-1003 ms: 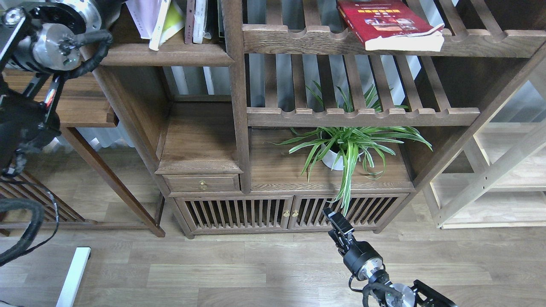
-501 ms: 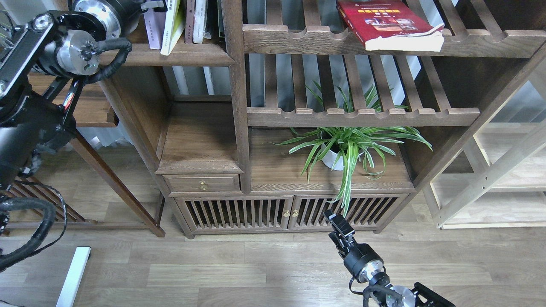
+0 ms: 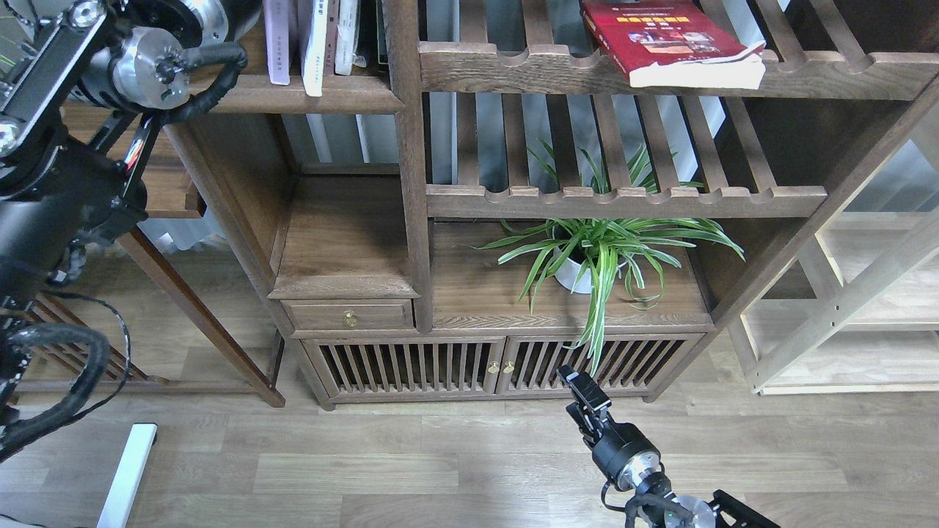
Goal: Organize books on shelf
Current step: 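Insert the white book upright into the top shelf with left gripper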
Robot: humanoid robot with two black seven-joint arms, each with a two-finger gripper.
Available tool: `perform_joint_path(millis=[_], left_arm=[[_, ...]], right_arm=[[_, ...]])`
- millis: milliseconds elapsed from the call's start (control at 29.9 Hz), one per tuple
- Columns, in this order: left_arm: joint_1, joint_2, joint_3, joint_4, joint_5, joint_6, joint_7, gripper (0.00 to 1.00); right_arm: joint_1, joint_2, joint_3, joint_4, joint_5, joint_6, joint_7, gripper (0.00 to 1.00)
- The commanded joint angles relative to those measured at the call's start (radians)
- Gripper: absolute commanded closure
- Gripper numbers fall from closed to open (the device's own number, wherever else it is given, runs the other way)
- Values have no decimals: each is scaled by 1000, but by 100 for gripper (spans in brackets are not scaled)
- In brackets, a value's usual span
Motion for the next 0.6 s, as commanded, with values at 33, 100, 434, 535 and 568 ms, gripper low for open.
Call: perform_joint_path(millis=[33,100,434,535,568], left_arm=[[-11,-8,-4,-31,-1,-1,0,31],[-19,-8,-7,-36,-1,1,0,30],[-31,3,-32,-136,-1,11,0,28],[-13,47,-36,-165,-2,11,0,27],[1,67,-36,-178,-2,11,0,27]], right_arm=[[-5,0,0,-1,-1,0,0,1],[-6,0,0,-1,-1,0,2,1],[-6,0,0,-3,5,0,2,1],[-3,0,0,-3,42,0,12,1],[-3,0,-1,-3,49,0,15,1]])
